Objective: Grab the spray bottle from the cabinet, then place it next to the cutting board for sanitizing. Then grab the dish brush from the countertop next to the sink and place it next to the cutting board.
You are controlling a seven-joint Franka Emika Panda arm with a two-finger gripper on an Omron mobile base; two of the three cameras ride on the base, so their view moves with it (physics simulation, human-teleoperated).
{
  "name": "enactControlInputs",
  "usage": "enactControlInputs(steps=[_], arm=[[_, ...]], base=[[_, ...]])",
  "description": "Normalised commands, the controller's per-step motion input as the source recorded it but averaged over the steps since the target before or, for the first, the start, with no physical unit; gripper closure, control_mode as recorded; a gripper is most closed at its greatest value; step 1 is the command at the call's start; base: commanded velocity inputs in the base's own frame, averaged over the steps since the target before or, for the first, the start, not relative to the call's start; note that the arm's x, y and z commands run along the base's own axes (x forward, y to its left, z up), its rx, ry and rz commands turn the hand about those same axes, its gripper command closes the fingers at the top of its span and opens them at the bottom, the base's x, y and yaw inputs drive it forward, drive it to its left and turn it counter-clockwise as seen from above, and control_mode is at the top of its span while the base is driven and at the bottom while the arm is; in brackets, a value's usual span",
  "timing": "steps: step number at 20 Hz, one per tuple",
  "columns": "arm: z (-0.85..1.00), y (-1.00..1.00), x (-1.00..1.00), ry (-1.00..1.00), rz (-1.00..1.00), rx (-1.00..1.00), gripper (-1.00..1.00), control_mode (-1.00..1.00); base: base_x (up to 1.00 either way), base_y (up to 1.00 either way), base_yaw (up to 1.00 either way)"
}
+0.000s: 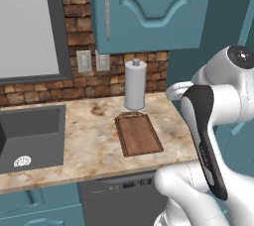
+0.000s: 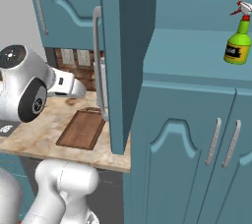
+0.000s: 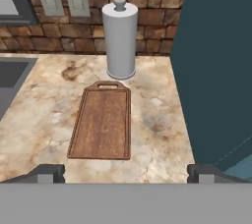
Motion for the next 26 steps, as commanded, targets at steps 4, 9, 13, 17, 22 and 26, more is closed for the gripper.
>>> enactControlInputs(steps=[4,9,13,17,22,26], arm=[[0.23,0.00,-0.56,0.00,0.00,-0.05,-1.00,-1.00],[0.36,0.00,-0.52,-0.06,0.00,-0.05,-1.00,-1.00],[0.31,0.00,-0.41,-0.09,0.00,-0.06,-1.00,1.00],[0.00,0.00,0.00,0.00,0.00,0.00,-1.00,1.00],[0.00,0.00,0.00,0.00,0.00,0.00,-1.00,1.00],[0.00,0.00,0.00,0.00,0.00,0.00,-1.00,1.00]], base=[[0.00,0.00,0.00],[0.00,0.00,0.00],[-0.20,0.00,0.00],[-0.99,0.00,0.00],[-1.00,0.00,-0.03],[-0.95,-0.09,-0.05]])
